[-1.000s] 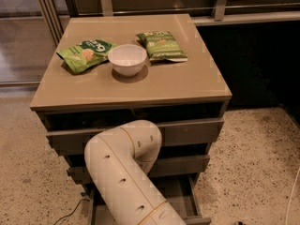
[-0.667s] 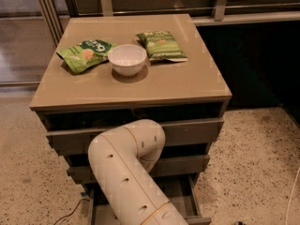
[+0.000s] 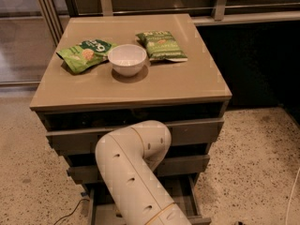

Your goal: Pick 7up can from bottom drawer and place on counter

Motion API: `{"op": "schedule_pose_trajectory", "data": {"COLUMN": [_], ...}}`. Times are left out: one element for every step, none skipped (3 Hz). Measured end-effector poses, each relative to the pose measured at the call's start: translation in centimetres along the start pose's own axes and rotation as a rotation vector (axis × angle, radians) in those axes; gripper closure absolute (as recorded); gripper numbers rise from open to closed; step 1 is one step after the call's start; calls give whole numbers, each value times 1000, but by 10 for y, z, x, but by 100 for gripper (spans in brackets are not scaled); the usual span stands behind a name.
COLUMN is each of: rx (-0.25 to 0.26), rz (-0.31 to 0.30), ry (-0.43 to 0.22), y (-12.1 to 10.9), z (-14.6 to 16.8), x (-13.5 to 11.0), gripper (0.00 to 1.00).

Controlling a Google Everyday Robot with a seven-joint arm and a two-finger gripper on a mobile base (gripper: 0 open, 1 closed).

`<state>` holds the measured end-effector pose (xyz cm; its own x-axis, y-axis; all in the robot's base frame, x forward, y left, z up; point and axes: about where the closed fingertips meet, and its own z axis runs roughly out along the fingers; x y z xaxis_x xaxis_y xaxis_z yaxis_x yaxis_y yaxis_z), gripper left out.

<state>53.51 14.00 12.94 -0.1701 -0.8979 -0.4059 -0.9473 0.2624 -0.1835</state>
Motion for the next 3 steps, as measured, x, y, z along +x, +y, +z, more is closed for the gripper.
{"op": "schedule_pose_trajectory", "data": {"rx": [-17,-27,-27], "rz": [10,14,14], "ry": [7,12,12], "y": [1,1,1], "z": [6,10,10], "x": [3,6,6], "gripper": [22,43,66]}}
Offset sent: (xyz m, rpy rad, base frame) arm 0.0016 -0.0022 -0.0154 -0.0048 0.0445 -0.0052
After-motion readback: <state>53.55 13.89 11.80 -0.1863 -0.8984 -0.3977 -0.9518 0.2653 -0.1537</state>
